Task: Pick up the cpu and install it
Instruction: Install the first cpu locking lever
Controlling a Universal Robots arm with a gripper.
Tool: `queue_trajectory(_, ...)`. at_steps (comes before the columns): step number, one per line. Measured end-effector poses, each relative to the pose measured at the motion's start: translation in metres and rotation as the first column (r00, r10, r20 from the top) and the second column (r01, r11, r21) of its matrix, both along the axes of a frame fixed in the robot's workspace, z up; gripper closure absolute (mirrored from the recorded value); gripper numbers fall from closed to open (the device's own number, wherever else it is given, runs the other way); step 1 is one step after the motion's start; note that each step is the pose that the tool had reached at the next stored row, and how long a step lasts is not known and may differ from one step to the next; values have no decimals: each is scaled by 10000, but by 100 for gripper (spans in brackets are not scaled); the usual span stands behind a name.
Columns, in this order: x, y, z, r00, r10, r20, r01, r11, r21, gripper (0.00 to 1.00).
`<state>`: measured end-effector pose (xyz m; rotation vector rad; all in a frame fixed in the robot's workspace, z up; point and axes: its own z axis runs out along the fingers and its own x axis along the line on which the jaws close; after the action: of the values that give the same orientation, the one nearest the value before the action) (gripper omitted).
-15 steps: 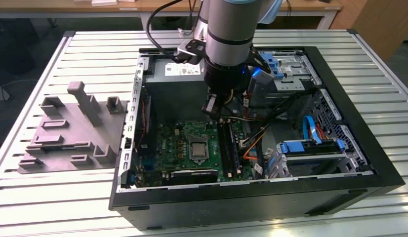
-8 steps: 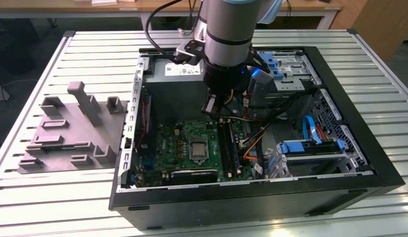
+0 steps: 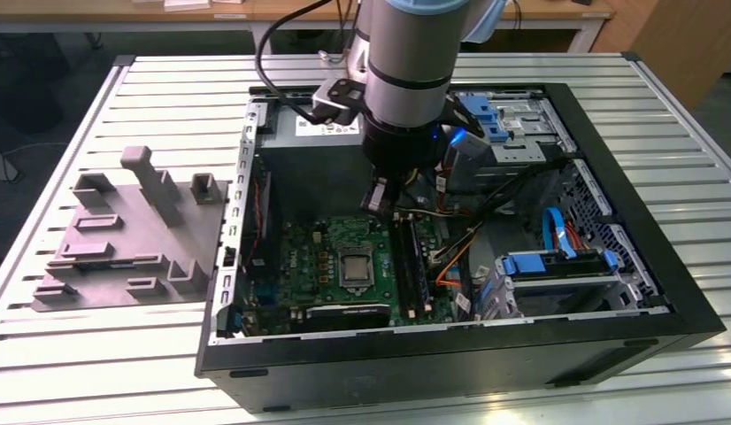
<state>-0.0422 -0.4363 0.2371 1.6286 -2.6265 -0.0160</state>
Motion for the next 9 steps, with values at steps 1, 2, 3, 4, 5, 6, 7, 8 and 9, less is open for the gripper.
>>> queue_trajectory(1, -1, -2, 0, 10000, 7, 0, -7, 10000, 0, 89)
queue_trajectory(2, 0, -2, 0, 10000, 7, 0, -7, 10000, 0, 89)
queue_trajectory(3, 0, -2, 0, 10000, 10, 0, -10, 10000, 0, 89)
queue_trajectory(4, 0, -3, 0, 10000, 13, 0, -13, 10000, 0, 89)
queue_trajectory(5, 0, -3, 0, 10000, 17, 0, -17, 10000, 0, 89)
queue_trajectory(6, 0, -3, 0, 10000, 17, 0, -17, 10000, 0, 89)
queue_trajectory(7, 0, -3, 0, 10000, 17, 0, -17, 10000, 0, 89)
queue_trajectory(8, 0, -3, 0, 10000, 17, 0, -17, 10000, 0, 89)
queue_trajectory(9, 0, -3, 0, 10000, 17, 0, -17, 10000, 0, 89)
